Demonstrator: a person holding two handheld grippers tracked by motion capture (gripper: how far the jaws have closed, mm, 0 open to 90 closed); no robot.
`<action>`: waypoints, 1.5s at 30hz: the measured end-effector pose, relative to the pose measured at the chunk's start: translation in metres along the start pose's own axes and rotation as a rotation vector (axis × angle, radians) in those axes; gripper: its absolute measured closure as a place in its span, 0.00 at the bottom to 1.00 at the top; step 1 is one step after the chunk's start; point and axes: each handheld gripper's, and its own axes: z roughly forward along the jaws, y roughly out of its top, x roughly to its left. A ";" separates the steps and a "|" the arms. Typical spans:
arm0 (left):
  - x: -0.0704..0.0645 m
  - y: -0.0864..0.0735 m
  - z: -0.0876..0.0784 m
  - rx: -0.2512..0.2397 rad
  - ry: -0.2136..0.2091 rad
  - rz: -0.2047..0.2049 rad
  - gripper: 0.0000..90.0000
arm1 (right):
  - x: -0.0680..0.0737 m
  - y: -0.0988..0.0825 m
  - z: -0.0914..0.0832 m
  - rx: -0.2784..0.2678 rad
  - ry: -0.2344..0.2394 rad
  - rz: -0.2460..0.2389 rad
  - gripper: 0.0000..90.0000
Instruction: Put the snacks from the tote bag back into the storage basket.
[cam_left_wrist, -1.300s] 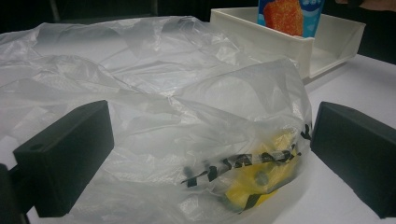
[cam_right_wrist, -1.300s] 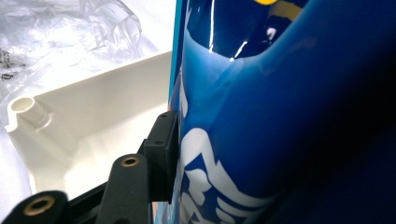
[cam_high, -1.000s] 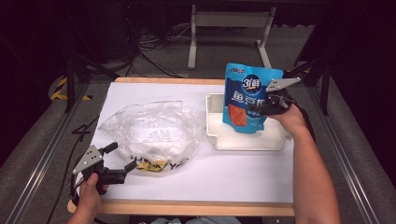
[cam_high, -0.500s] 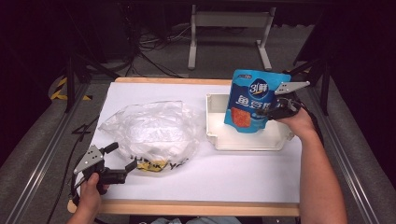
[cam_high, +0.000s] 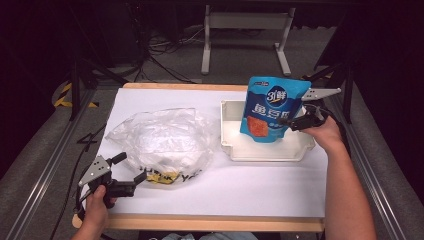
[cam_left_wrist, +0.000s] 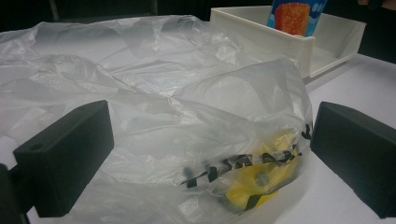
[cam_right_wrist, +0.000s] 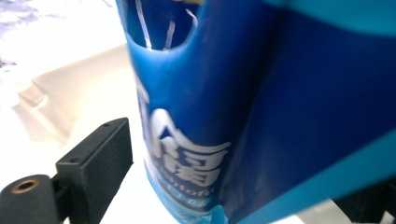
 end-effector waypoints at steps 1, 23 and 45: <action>0.000 0.000 0.000 0.002 -0.002 0.000 0.00 | 0.001 0.000 -0.002 -0.003 -0.002 -0.002 0.09; -0.001 0.001 0.005 0.000 -0.008 0.003 0.00 | 0.037 0.014 -0.096 -0.220 -0.130 0.011 0.00; -0.003 0.002 0.004 -0.011 -0.003 0.010 0.00 | 0.124 0.022 -0.104 -0.340 0.073 -0.035 0.00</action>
